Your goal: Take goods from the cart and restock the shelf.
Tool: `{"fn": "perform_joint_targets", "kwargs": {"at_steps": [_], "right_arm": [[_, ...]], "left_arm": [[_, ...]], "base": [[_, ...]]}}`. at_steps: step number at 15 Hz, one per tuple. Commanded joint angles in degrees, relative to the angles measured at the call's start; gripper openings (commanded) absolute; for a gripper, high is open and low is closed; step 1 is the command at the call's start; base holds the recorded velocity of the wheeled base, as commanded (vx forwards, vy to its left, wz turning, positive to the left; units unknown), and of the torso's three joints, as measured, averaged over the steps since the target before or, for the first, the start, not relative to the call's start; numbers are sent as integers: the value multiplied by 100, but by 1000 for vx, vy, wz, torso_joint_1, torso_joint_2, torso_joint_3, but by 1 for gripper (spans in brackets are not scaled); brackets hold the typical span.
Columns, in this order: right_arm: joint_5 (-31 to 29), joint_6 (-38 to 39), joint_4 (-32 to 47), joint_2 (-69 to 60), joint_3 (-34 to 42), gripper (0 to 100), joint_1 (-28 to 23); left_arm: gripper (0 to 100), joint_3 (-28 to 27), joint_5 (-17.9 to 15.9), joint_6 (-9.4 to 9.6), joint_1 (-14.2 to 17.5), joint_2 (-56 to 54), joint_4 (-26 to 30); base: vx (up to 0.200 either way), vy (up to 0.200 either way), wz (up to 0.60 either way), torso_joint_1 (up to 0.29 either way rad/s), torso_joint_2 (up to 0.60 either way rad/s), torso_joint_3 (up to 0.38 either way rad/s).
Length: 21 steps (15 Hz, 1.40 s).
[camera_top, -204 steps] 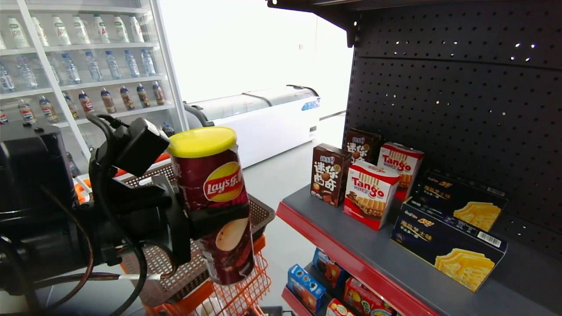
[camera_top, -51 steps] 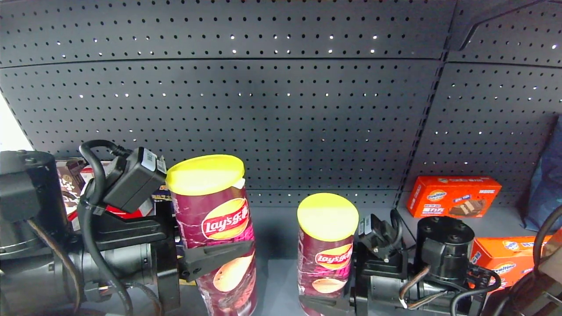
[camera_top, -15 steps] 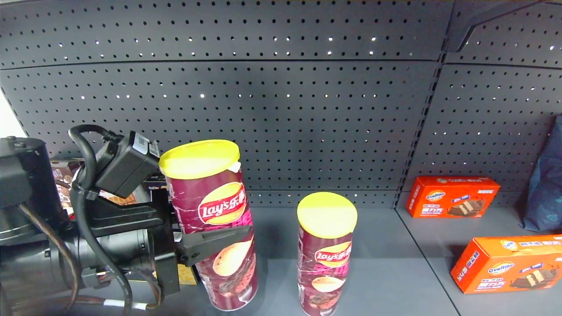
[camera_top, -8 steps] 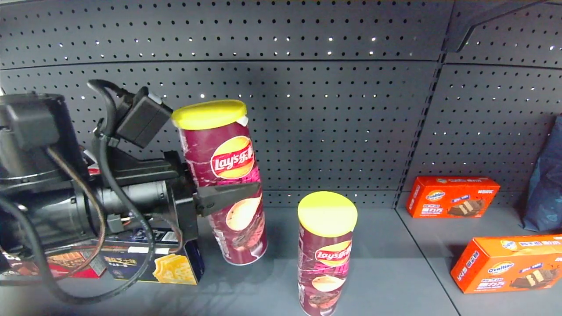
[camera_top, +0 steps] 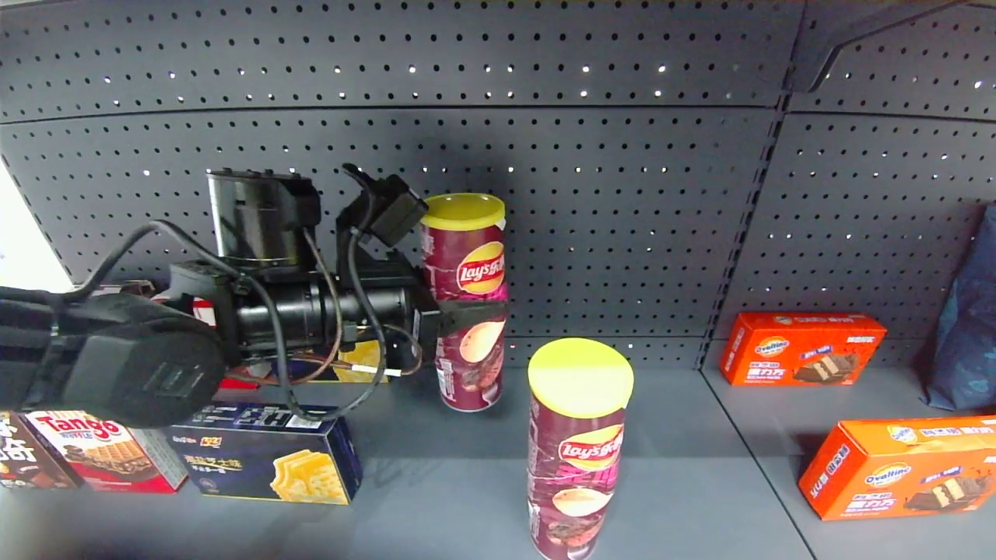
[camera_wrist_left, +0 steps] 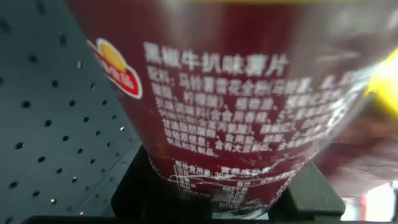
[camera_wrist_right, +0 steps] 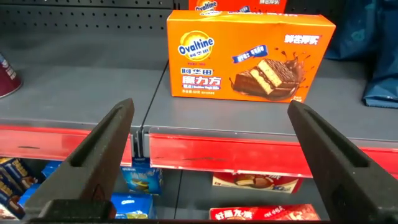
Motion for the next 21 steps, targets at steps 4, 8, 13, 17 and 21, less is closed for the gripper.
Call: {"fn": "perform_joint_targets", "kwargs": {"at_steps": [4, 8, 13, 17, 21], "right_arm": [[2, -2, -1, 13, 0, 100, 4], [2, -2, -1, 13, 0, 100, 4], [2, -2, -1, 13, 0, 100, 4], [2, -2, -1, 13, 0, 100, 4], [2, -2, -1, 13, 0, 100, 4]], "left_arm": [[0, -723, -33, 55, -12, 1205, 10], [0, -802, -42, 46, -126, 1451, -34], [0, -1013, -33, -25, -329, 1689, -166], [0, -1040, -16, -367, -443, 1838, -649], [0, -1040, 2, -359, -487, 2031, -966]], "base": [[0, 0, 0, 0, 0, 0], [0, 0, 0, 0, 0, 0], [0, 0, 0, 0, 0, 0], [0, 0, 0, 0, 0, 0], [0, 0, 0, 0, 0, 0]]}}
